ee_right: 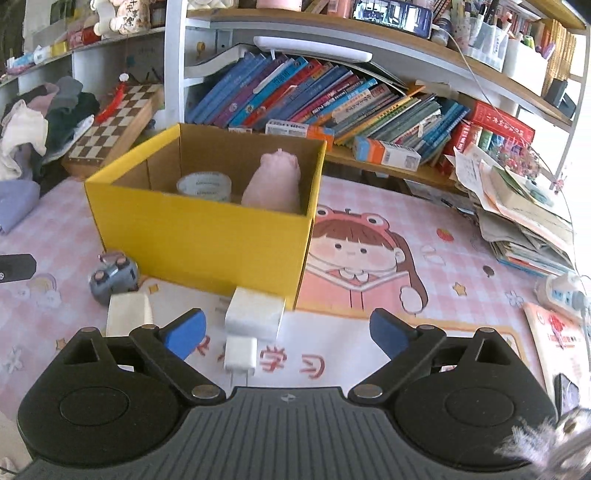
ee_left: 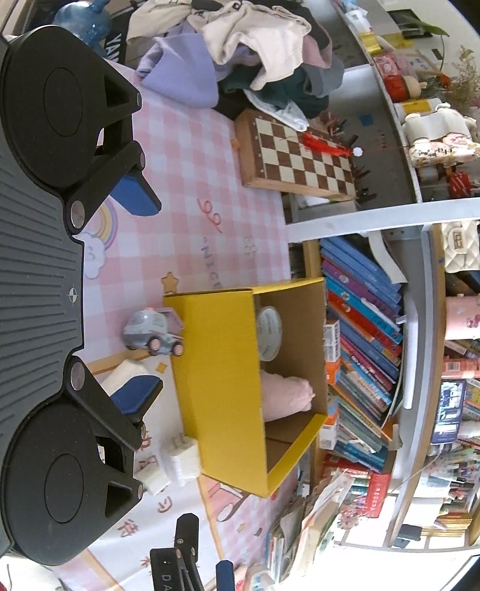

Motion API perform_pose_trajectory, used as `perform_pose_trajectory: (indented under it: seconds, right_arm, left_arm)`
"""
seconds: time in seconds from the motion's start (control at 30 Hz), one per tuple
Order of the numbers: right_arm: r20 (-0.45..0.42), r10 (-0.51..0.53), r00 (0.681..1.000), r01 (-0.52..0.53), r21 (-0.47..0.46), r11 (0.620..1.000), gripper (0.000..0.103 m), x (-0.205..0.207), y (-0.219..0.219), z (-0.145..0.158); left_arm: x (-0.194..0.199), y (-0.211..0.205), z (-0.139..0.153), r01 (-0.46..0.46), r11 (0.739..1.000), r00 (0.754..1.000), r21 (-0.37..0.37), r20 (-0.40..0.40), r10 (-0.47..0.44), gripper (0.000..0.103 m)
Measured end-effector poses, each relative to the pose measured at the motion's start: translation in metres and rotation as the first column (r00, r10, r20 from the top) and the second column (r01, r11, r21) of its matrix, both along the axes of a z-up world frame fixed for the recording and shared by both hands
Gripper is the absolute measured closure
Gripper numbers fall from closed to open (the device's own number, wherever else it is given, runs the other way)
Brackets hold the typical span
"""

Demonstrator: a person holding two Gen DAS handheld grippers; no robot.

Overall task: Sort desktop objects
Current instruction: 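Lift both tools out of the box and back over the desk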

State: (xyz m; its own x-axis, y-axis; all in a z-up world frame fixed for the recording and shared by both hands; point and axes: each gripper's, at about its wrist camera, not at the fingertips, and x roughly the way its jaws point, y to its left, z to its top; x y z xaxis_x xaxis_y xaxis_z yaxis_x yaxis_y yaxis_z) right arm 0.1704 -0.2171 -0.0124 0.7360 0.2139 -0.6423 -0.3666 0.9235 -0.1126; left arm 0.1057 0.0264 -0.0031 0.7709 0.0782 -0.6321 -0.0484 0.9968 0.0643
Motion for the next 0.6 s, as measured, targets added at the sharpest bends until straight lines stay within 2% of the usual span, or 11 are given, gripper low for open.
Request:
perform_pose_trajectory:
  seconds: [0.17, 0.6]
  right_arm:
    - [-0.007, -0.026, 1.000, 0.026, 0.006, 1.000, 0.005, -0.018, 0.007, -0.010]
    - [-0.138, -0.008, 0.990, 0.009, 0.004, 1.000, 0.004, -0.040, 0.016, -0.033]
  left_arm:
    - [-0.008, -0.005, -0.009, -0.013, 1.000, 1.000, -0.006, -0.013, 0.013, 0.008]
    - [-0.023, -0.035, -0.034, 0.099, 0.995, 0.988, 0.002, -0.122, -0.098, 0.004]
